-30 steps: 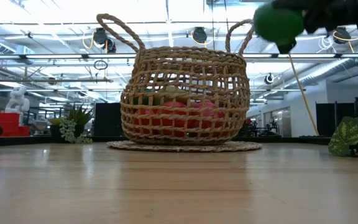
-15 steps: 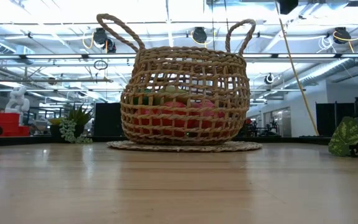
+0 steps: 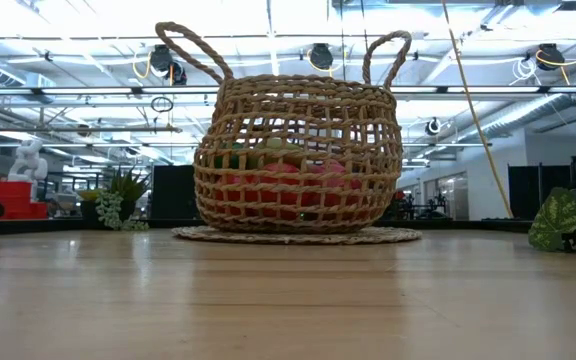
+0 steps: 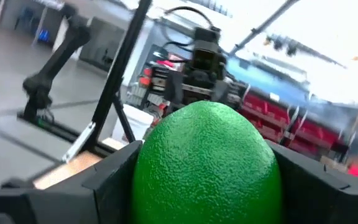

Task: Build produce basket
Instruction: Put the top green lime into the basket

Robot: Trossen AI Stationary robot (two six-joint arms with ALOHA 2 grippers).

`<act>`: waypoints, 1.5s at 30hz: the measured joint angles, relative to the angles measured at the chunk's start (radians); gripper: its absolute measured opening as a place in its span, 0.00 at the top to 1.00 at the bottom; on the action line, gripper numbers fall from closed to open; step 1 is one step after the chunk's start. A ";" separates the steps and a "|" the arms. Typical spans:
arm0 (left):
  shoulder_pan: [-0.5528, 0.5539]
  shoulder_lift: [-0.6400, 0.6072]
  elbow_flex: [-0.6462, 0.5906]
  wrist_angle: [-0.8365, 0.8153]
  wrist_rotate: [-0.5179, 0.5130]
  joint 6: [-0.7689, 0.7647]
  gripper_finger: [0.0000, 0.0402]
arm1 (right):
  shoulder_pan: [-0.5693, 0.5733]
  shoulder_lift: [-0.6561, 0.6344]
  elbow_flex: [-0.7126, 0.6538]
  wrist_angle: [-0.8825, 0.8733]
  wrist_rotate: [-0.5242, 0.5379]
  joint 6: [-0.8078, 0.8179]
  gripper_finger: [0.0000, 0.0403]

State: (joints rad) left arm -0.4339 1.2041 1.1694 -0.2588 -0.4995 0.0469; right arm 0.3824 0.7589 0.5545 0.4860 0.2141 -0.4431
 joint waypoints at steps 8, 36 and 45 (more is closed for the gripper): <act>0.000 0.000 0.000 0.001 0.000 0.000 0.39 | 0.109 0.076 0.000 0.072 0.119 -0.353 0.26; 0.000 0.000 0.000 0.002 0.000 0.010 0.39 | 0.401 0.078 0.000 0.174 0.444 -0.645 0.26; 0.000 0.000 0.000 0.002 0.000 0.010 0.39 | 0.401 0.078 0.000 0.311 0.444 -0.553 0.26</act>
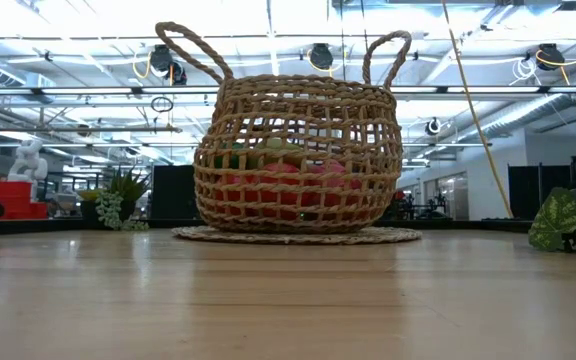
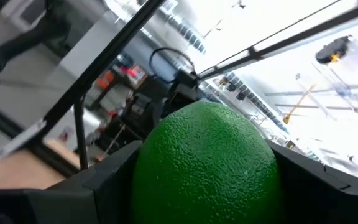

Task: Build produce basket
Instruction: Put the top green lime into the basket

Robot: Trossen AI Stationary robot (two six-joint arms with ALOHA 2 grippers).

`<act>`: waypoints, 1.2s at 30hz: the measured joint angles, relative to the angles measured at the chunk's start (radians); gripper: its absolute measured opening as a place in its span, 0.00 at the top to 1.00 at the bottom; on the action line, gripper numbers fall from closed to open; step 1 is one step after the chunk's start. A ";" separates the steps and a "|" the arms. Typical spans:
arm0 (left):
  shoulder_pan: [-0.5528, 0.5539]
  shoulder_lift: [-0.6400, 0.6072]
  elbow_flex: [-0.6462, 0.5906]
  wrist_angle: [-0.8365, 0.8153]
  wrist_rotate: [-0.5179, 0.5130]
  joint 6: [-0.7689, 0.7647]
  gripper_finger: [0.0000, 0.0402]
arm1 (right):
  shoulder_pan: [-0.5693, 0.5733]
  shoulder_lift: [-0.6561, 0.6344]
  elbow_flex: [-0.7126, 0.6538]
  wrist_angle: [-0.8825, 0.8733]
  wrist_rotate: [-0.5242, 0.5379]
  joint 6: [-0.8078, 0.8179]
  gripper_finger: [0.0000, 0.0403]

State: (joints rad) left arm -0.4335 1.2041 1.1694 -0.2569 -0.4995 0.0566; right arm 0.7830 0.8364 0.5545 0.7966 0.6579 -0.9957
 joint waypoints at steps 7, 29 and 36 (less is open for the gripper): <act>0.000 0.000 0.000 0.000 0.000 0.000 0.39 | 0.000 0.000 0.000 0.119 0.000 0.134 0.26; 0.000 0.000 0.000 0.000 0.000 -0.002 0.39 | -0.067 0.000 0.000 0.254 -0.004 0.623 0.24; 0.000 0.000 0.000 0.000 0.000 -0.002 0.39 | -0.084 0.000 0.000 0.270 -0.005 0.699 0.23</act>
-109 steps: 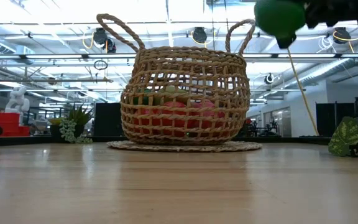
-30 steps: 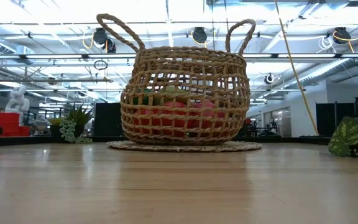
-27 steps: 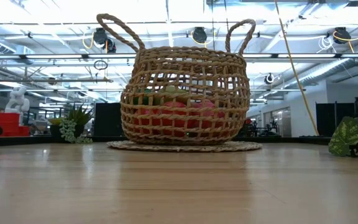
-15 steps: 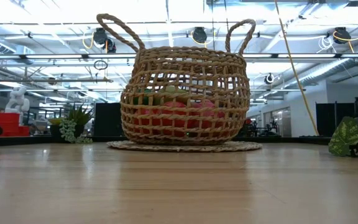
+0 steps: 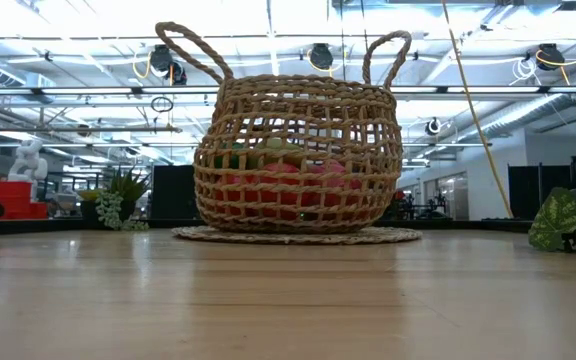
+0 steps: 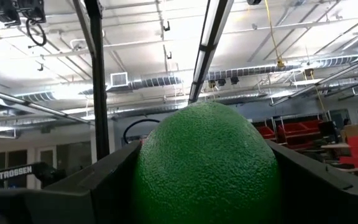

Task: Build produce basket
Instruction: Put the top green lime into the basket

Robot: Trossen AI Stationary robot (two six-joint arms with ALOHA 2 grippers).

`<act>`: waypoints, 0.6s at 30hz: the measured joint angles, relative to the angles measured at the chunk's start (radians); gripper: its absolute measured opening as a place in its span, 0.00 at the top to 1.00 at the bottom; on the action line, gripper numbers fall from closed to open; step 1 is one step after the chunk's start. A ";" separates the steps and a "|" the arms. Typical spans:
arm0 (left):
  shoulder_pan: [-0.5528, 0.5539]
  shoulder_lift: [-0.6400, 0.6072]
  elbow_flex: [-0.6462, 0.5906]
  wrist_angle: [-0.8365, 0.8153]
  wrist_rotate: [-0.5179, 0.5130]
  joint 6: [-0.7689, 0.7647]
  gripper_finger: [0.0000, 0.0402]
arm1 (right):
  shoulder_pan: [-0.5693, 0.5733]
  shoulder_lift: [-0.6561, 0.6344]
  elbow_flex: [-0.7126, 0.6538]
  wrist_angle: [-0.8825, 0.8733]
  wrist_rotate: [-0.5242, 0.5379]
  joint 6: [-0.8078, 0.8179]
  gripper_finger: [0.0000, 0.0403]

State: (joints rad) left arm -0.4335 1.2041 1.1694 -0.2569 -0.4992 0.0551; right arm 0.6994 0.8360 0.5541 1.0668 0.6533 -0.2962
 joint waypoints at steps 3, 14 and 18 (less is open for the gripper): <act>0.000 0.000 0.000 0.000 0.000 0.000 0.39 | 0.000 0.000 0.000 -0.001 0.000 -0.001 0.23; 0.000 0.000 0.000 0.000 0.000 0.000 0.39 | 0.000 0.000 0.000 -0.001 0.000 -0.007 0.23; 0.000 0.000 0.000 0.002 0.000 0.002 0.39 | 0.000 0.000 0.000 -0.001 0.001 -0.030 0.23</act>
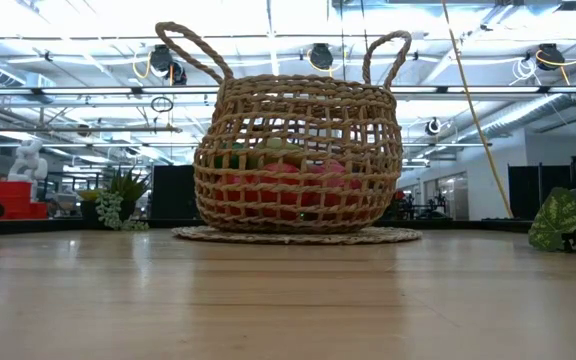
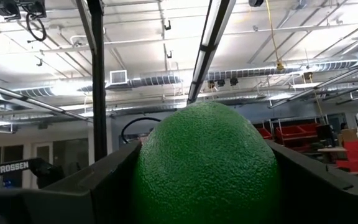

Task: Build produce basket
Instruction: Put the top green lime into the basket

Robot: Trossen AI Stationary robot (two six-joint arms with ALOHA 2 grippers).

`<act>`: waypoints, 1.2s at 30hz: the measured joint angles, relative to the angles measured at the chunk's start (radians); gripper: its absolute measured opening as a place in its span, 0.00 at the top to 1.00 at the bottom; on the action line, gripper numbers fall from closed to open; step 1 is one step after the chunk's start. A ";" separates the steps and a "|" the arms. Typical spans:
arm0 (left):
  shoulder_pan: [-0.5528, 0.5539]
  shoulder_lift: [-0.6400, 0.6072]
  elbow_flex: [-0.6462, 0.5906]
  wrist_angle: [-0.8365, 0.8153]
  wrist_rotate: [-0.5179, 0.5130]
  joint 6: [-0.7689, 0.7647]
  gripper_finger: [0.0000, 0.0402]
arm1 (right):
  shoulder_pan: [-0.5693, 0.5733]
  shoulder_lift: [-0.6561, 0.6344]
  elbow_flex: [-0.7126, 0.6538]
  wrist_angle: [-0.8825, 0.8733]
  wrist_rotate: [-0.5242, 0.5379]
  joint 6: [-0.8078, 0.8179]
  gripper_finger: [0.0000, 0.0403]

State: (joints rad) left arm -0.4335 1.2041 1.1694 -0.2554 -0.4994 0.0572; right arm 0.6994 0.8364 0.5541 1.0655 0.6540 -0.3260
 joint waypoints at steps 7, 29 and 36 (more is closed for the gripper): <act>0.000 0.000 0.000 0.056 0.000 0.091 0.39 | 0.000 0.000 0.000 -0.020 0.001 -0.078 0.23; 0.019 0.030 0.001 0.079 0.001 0.047 0.39 | -0.001 0.224 0.181 -0.240 0.131 -0.414 0.23; 0.018 0.091 0.001 0.142 0.009 0.073 0.39 | 0.000 0.299 0.223 -0.240 0.131 -0.549 0.23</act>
State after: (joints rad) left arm -0.4154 1.2947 1.1706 -0.1135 -0.4900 0.1307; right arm 0.6991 1.1357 0.7775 0.8257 0.7853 -0.8749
